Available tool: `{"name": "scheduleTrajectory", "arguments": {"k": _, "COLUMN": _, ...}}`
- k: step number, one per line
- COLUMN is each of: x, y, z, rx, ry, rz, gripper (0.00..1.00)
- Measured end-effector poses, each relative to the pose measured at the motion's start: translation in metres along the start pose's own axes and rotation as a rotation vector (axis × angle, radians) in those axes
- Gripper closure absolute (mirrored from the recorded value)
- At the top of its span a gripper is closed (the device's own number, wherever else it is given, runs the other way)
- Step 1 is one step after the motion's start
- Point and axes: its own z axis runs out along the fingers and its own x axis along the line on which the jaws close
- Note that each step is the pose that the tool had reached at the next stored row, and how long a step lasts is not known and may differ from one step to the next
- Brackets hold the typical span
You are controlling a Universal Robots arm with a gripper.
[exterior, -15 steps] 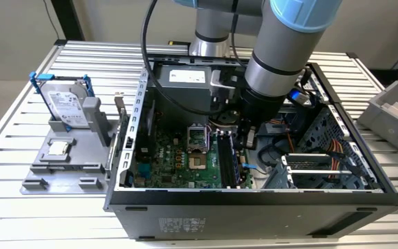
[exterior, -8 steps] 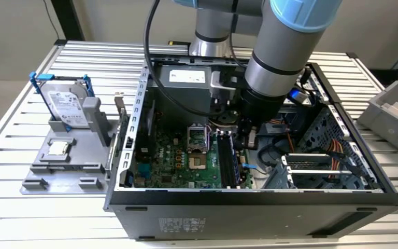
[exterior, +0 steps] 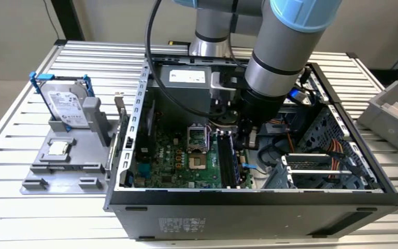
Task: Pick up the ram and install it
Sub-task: 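Press down the ram until it locks into place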
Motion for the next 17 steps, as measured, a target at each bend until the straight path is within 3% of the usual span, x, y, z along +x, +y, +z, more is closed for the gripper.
{"name": "scheduleTrajectory", "arguments": {"k": 12, "x": 0.0, "y": -0.0001, "z": 0.0008, "rx": 0.0, "ry": 0.0025, "rz": -0.067, "gripper": 1.0}}
{"name": "scheduleTrajectory", "arguments": {"k": 17, "x": 0.0002, "y": -0.0001, "z": 0.0013, "rx": 0.0001, "ry": 0.0023, "rz": -0.067, "gripper": 1.0}}
